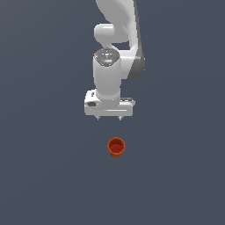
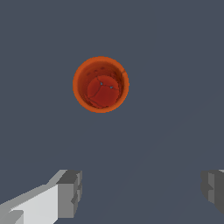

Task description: Pick up the object and move it to a goal position.

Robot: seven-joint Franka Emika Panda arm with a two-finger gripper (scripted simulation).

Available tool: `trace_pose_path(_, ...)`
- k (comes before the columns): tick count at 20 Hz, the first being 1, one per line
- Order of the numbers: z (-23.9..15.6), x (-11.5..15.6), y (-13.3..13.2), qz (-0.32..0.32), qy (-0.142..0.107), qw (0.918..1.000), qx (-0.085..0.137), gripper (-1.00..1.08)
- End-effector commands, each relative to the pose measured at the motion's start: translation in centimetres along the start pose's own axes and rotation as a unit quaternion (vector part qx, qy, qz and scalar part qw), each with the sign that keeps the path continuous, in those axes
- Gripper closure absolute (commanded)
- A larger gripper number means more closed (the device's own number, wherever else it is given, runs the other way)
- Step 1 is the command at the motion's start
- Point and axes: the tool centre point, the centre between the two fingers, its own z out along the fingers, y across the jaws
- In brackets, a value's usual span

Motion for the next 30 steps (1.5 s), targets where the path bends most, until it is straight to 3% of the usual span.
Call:
trace_pose_path(1, 0.0, 0.0, 0.0, 0.0, 0.0, 1.0, 0.0, -0.2)
trace_pose_path(13, 0.3, -0.2, -0.2, -0.015, -0.008, 0.9999, -0.005, -0.2)
trace_pose_path(21, 1.5, 0.3, -1.2, -0.088, -0.032, 0.9951, -0.032, -0.2)
trace_pose_path(26, 2.8, 0.9, -2.2, -0.172, -0.062, 0.981, -0.064, -0.2)
trace_pose_path(30, 4.1, 1.5, -3.2, -0.258, -0.096, 0.9563, -0.099, -0.2)
